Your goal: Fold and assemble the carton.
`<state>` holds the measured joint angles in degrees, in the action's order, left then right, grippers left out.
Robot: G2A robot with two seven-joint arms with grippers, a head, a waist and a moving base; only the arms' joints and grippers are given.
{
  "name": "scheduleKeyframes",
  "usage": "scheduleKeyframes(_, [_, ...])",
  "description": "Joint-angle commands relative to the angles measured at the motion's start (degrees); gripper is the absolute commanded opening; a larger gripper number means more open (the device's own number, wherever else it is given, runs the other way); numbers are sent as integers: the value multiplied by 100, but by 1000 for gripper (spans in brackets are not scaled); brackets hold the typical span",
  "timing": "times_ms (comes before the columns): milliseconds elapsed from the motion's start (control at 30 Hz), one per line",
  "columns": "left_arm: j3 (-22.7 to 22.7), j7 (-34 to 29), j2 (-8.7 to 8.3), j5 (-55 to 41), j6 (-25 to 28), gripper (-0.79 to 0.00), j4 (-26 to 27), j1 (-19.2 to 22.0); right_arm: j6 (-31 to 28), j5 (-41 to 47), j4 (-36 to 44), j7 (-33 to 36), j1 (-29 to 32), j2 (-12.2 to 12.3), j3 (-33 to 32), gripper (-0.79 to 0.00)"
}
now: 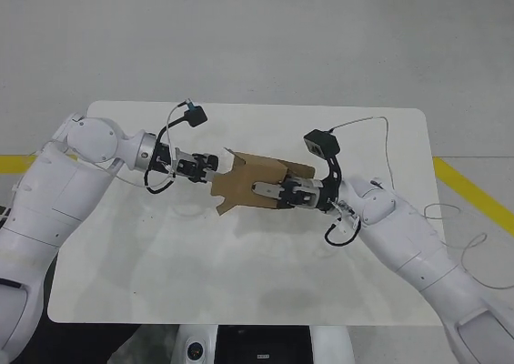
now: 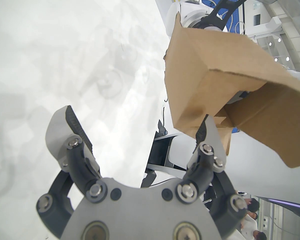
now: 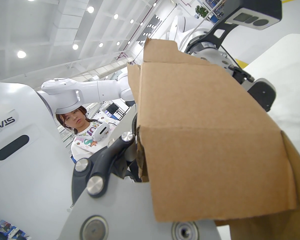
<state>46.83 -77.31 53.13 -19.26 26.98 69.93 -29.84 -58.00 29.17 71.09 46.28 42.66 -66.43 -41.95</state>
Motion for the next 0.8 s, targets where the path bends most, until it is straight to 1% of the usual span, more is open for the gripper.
scheduleKeyframes(0, [15,-3,-7,29,-6,0,-11,-38,0,14,-14,0,42,-1,-114,-785])
scheduleKeyframes(200, [4,-60,-27,280,-76,0,95,-170,0,-22,-94,-47,194,-30,-470,-785])
scheduleKeyframes(333, [35,-60,-26,234,-101,0,227,-210,0,-160,-141,-83,277,-76,-598,-785])
scheduleKeyframes(433, [91,-61,-21,16,-112,0,259,-228,0,-304,-199,-51,290,-108,-617,-785])
scheduleKeyframes(600, [146,-98,-25,100,-115,0,283,-189,0,-579,-303,-16,269,-169,-590,-785])
scheduleKeyframes(767, [150,-105,-8,121,-125,0,306,-165,0,-672,-303,0,250,-233,-507,-785])
